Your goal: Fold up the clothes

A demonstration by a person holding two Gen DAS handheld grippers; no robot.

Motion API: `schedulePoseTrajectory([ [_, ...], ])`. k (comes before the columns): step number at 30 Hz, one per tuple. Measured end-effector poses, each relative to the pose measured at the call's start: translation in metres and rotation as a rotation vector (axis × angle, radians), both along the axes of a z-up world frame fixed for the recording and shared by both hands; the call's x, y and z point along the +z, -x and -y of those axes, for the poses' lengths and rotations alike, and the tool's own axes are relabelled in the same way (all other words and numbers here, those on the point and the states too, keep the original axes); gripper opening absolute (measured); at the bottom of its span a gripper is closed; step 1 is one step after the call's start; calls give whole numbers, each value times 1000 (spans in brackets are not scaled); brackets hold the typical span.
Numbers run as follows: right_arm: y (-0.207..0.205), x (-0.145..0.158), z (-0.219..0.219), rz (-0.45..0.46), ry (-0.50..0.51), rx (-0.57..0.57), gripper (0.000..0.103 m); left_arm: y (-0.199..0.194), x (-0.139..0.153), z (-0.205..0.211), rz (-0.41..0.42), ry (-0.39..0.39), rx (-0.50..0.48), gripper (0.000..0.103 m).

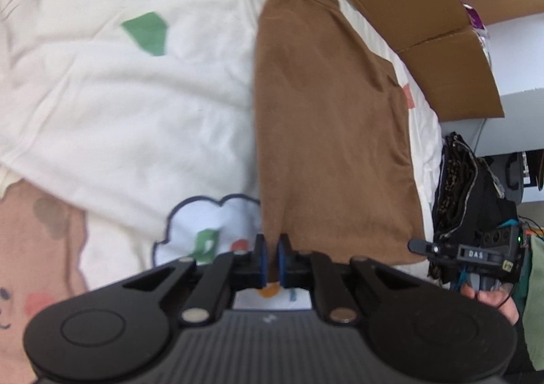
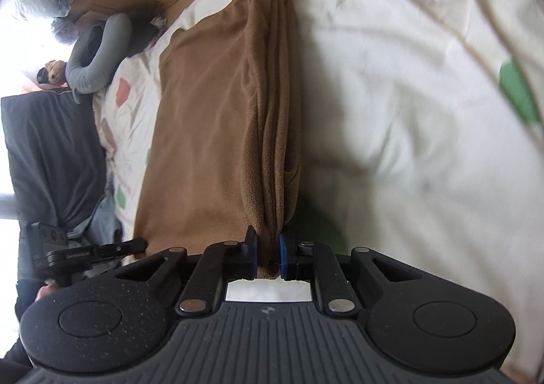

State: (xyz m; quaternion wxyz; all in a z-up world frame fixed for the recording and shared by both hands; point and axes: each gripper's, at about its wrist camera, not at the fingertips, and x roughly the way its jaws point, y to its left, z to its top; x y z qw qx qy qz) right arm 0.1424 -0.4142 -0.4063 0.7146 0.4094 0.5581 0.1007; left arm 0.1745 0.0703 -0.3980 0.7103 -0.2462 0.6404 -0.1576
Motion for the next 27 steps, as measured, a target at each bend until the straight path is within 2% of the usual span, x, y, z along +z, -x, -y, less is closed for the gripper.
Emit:
schedulePoseTrajectory([
  [6, 14, -3, -25, -43, -31, 68, 10, 18, 5, -17, -16, -9, -15, 6],
  [10, 18, -8, -39, -72, -33, 126, 10, 29, -9, -29, -43, -14, -2, 6],
  [13, 20, -17, -45, -127, -19, 162, 11, 32, -25, -32, -69, -34, -6, 7],
  [15, 22, -24, -45, -174, -4, 177, 15, 31, -30, -33, -100, -64, 1, 14],
  [16, 22, -25, -43, -186, -11, 173, 16, 30, -31, -34, -114, -88, -2, 14],
  [19, 22, -20, -35, -172, -9, 160, 28, 27, -23, -36, -99, -129, -22, 31],
  [21, 17, -14, -31, -141, 1, 152, 45, 23, -17, -39, -76, -128, -10, 44],
  [27, 4, 3, -19, -48, 30, 127, 47, 4, -4, -35, 1, -113, 19, 64],
])
